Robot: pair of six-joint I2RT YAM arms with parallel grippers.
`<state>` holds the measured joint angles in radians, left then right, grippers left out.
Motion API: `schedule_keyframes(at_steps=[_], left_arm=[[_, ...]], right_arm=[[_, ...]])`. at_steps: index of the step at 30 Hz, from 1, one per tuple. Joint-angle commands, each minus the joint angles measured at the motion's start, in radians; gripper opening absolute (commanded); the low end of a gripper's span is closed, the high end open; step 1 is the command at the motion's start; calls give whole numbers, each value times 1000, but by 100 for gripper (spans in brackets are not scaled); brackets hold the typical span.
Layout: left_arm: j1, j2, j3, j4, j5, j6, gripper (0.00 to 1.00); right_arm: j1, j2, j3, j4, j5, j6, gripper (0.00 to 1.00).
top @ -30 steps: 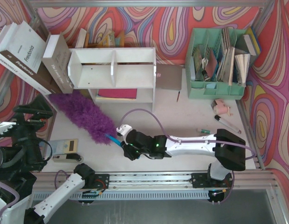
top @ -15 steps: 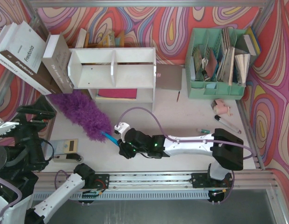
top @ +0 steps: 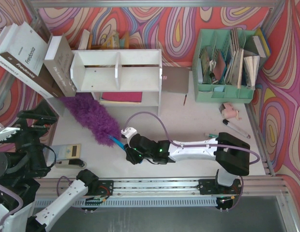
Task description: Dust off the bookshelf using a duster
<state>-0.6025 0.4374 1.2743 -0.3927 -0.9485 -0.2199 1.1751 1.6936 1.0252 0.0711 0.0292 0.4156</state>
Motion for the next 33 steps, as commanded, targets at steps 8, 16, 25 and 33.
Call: schedule_keyframes(at_steps=[8,16,25,33], left_arm=[[-2,-21,-9,-5,-21,5,99],[-2,-7,-27,-11,-16,-5,99],[-2,15,-34,-20,-4,-23,99],[-2,13,-28,-18,-7,-13,99]], right_arm=[[-2,-17,81,145,-47,-70,0],[1,60,85,119,-91,-83,0],[-4,116,48,103,-33,-37,0],[-22,9,31,138,41,-19,0]])
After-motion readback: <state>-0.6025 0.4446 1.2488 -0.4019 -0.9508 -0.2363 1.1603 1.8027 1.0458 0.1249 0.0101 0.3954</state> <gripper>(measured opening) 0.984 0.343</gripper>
